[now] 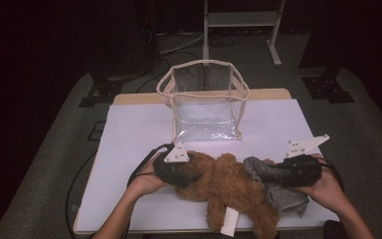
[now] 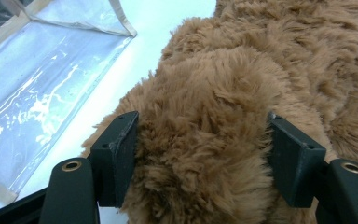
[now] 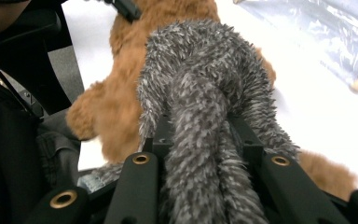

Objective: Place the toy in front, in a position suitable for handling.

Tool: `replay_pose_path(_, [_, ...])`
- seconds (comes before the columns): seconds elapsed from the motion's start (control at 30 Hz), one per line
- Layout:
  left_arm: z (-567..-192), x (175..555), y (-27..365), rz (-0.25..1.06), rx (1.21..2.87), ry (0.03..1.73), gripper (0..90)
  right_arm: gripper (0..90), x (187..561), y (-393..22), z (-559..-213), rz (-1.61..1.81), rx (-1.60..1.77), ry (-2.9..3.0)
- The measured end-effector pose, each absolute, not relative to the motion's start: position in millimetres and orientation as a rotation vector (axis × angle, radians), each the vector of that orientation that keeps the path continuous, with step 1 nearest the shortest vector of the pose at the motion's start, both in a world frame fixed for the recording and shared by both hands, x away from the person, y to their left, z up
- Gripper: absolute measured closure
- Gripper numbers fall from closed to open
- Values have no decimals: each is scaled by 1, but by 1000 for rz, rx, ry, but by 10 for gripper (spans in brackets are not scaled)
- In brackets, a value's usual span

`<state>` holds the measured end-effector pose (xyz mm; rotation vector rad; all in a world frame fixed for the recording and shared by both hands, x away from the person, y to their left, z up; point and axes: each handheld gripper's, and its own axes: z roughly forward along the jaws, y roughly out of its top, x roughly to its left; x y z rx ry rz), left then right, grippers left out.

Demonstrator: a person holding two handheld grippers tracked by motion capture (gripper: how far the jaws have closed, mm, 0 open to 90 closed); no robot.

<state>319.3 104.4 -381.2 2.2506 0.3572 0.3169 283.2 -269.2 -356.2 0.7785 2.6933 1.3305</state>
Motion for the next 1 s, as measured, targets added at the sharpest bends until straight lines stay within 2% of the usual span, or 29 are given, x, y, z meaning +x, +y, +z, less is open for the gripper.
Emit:
replay_pose_path(0.27, [-380, 317, 110, 286, 2258, 356, 303, 675, 280, -263, -375, 1376, 818, 2634])
replay_pose_path(0.43, [-384, 315, 121, 251, 2244, 378, 299, 680, 295, -247, -380, 1392, 808, 2613])
replay_pose_path(0.73, [-390, 301, 130, 285, 2217, 399, 316, 684, 327, -205, -378, 1427, 739, 2629])
replay_pose_path(0.87, [-393, 301, 127, 297, 2209, 398, 320, 686, 332, -181, -370, 1386, 666, 2670])
replay_pose_path(1.0, [-393, 301, 117, 312, 2199, 389, 322, 688, 324, -164, -349, 1395, 550, 2689])
